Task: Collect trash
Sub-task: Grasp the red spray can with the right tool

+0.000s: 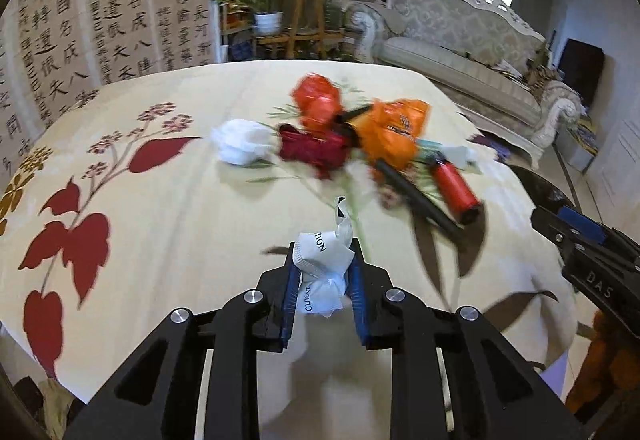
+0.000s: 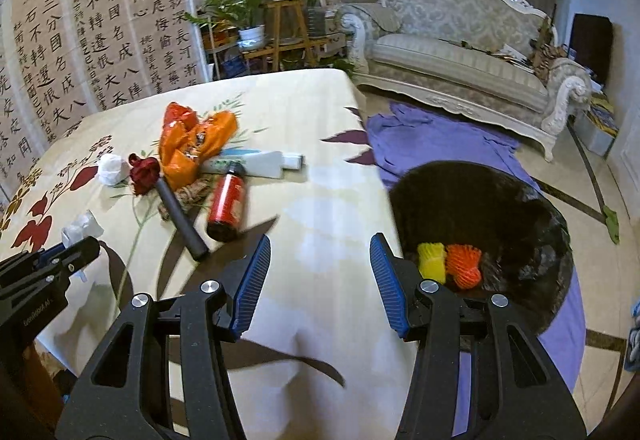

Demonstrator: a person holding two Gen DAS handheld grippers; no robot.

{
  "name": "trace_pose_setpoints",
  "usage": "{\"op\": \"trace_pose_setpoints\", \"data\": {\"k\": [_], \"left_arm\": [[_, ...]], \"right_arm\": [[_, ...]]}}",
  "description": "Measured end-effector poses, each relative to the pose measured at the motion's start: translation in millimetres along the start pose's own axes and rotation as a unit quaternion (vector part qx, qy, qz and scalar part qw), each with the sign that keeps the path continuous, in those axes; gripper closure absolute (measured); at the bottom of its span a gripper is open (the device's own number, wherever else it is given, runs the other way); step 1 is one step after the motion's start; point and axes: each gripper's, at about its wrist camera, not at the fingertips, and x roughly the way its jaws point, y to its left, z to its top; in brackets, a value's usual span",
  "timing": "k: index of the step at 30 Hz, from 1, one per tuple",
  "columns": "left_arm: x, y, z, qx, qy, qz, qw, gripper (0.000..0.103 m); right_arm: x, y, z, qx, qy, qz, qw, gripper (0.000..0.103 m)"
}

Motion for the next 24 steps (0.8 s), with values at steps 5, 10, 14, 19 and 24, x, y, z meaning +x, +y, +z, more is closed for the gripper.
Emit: {"op": "trace_pose_setpoints", "data": {"k": [5, 10, 14, 19, 24], "left_arm": [[5, 25, 7, -0.020, -0.003, 0.022, 0.9995, 0.079], [14, 43, 16, -0.035, -0.002, 0.040, 0.9986, 0.079], [18, 52, 20, -0.044, -0.001, 0.045, 0.9980, 0.079], [24, 57, 24, -0.049, 0.002, 0.045, 0.9978, 0.079], [28, 60, 24, -0.053, 0.009, 0.043, 0.9976, 0.079]], "right_arm": [[13, 20, 14, -0.019, 0.003, 0.013, 1.000, 0.052], [27, 36, 26, -0.032, 0.010, 0.026, 0.999, 0.053], [40, 47, 33, -0.044, 0.023, 0.032, 0.998, 0.053], [51, 57, 36, -0.055, 0.037, 0.035, 0.997, 0.054], [60, 62, 38, -0.061, 0.049, 0.034, 0.996, 0.064]]}}
